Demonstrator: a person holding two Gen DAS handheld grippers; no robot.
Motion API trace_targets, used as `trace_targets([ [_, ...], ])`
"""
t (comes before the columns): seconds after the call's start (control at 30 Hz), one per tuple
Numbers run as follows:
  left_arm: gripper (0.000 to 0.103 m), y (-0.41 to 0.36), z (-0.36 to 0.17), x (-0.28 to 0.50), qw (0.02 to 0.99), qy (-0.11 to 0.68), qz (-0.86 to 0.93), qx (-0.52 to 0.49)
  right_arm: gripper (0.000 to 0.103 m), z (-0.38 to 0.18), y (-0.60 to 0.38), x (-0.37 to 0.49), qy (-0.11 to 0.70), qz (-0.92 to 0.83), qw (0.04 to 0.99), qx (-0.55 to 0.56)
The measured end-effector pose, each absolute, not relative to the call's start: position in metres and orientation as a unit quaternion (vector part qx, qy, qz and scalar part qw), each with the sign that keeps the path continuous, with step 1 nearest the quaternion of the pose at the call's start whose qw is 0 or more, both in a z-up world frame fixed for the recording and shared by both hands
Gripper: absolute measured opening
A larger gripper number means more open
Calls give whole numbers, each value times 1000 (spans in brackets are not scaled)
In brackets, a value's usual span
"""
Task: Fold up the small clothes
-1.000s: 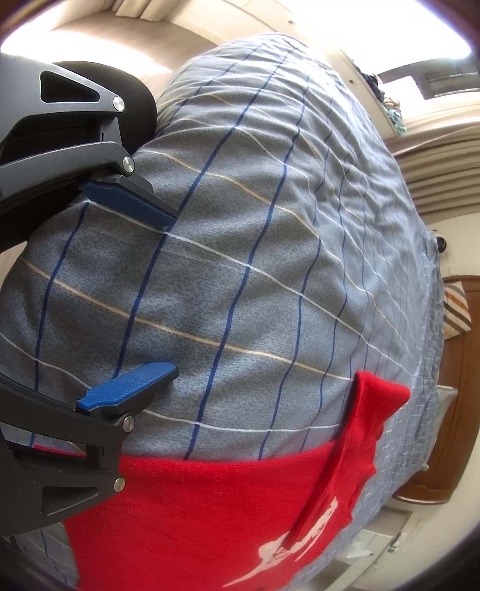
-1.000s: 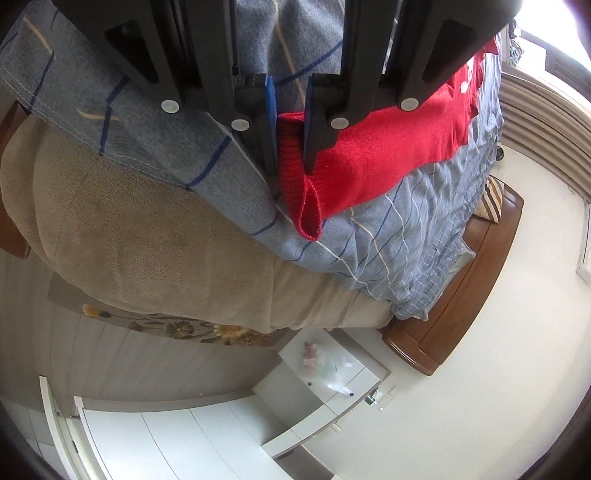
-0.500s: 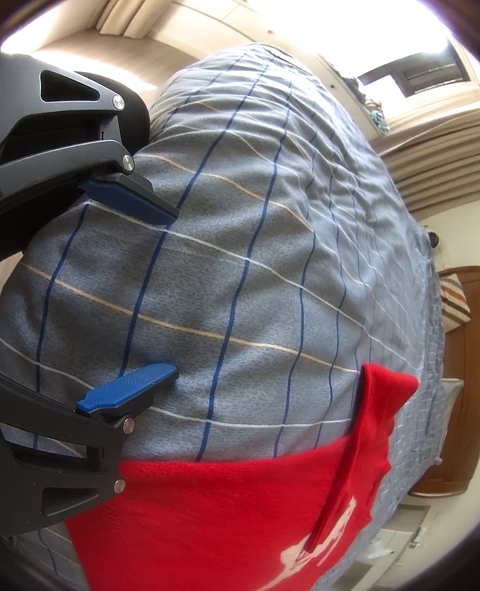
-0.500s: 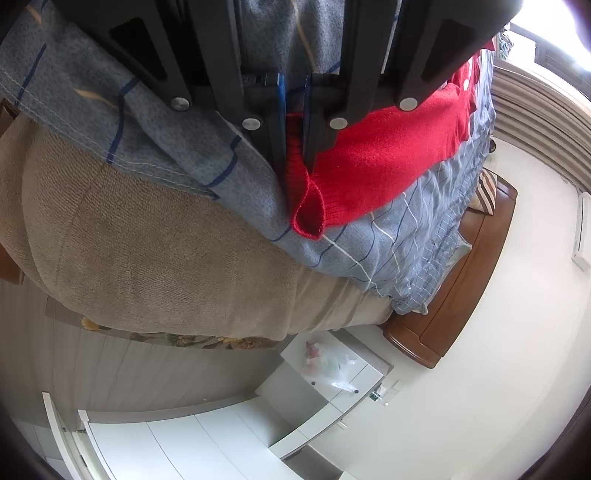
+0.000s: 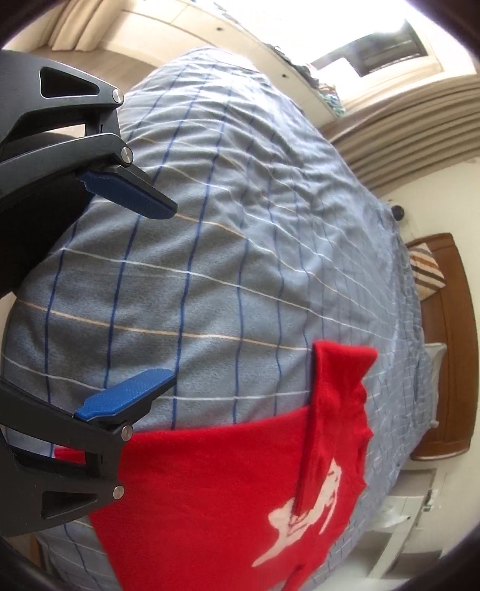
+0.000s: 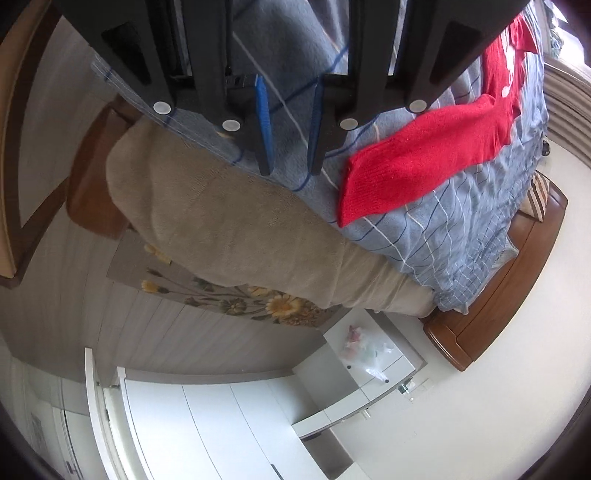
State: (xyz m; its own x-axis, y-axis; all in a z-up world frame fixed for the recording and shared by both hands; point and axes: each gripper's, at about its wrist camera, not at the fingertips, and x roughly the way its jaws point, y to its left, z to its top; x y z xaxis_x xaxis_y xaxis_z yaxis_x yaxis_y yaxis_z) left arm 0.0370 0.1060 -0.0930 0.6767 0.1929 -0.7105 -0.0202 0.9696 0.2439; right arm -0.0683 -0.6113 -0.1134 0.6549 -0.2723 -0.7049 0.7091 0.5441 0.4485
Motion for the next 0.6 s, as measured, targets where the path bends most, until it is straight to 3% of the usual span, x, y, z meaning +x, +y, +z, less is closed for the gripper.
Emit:
trace_targets([
  [0.13,89,64,-64,57,919,351,-38,174,51,-93,-558,-84,278,-267,864,324],
  [0.3,86,-10,-61,95,886,321,-162,293,51,-99,-470,-73,295,-179,898,274],
  [0.4,74,-48,-79,126,857,336,-190,341,51,-102,-428,-63,299,-134,914,240],
  [0.57,71,-97,-111,157,812,345,-227,413,51,-97,-396,-51,300,-95,933,173],
  [0.6,56,-100,-116,163,807,350,-226,418,52,-98,-396,-51,301,-93,934,172],
])
